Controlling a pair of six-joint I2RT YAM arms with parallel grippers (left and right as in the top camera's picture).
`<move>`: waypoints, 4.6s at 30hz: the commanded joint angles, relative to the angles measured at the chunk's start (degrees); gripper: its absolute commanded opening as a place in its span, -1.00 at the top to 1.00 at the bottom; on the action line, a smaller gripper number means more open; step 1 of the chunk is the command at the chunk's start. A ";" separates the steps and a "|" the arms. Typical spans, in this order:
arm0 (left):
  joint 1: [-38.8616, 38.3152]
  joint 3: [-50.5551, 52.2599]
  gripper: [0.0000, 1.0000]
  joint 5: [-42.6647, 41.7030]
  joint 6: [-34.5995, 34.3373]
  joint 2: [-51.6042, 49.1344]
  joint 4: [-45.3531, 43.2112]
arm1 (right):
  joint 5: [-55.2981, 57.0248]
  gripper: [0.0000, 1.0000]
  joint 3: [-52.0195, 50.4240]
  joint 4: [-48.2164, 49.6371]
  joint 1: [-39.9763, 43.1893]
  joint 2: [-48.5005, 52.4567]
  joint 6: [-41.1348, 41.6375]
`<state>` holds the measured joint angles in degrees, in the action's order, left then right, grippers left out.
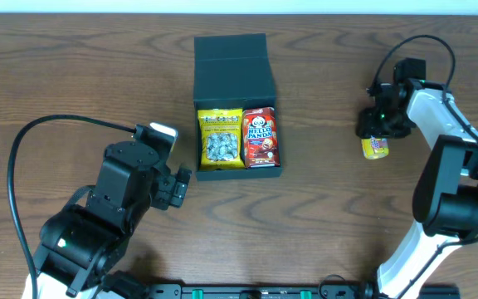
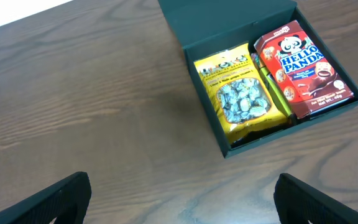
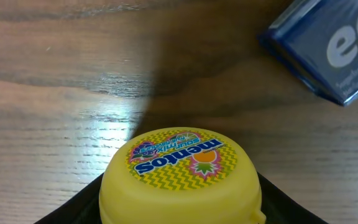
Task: Pack container
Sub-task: 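Carry the Mentos bottle into the box's back-left corner and release, then move the right gripper to the blue Eclipse mints tin and grasp it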
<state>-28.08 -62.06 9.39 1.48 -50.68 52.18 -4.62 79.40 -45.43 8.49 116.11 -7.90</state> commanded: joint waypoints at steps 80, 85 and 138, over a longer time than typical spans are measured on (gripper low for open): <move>-0.02 -0.42 -0.90 0.00 -0.39 0.13 0.11 | -15.72 -0.54 28.44 -0.76 -41.31 5.42 -35.47; -0.02 -0.42 -0.90 0.00 -0.39 0.13 0.11 | -14.16 -0.50 28.68 -1.29 -38.38 -1.55 -31.82; -0.02 -0.42 -0.91 0.00 -0.37 0.13 0.11 | 16.92 -0.84 26.88 -7.13 -2.64 13.99 46.25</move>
<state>-28.08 -62.06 9.39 1.48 -50.68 52.21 10.57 106.69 -51.70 5.41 129.34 35.68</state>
